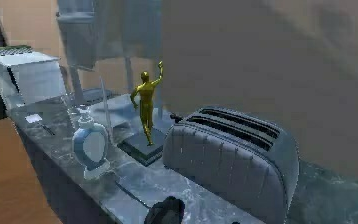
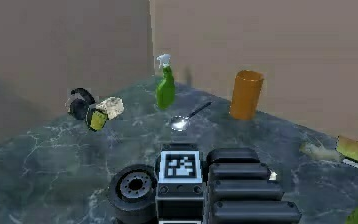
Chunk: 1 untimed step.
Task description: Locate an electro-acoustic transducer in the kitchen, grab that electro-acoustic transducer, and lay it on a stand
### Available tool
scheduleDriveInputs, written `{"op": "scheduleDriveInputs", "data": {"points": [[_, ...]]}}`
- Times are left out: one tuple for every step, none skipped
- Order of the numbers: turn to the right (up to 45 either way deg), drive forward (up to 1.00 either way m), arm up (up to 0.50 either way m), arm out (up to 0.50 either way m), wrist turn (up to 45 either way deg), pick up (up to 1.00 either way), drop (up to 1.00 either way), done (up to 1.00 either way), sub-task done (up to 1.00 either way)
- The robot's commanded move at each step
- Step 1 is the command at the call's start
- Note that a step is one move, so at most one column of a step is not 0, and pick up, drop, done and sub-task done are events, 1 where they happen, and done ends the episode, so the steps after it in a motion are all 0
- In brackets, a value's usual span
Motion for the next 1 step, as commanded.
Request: {"op": "scheduleDriveInputs", "data": {"points": [[-45.0,0.0,0.0,0.0,0.0,0.0,0.0,0.0,0.0]]}}
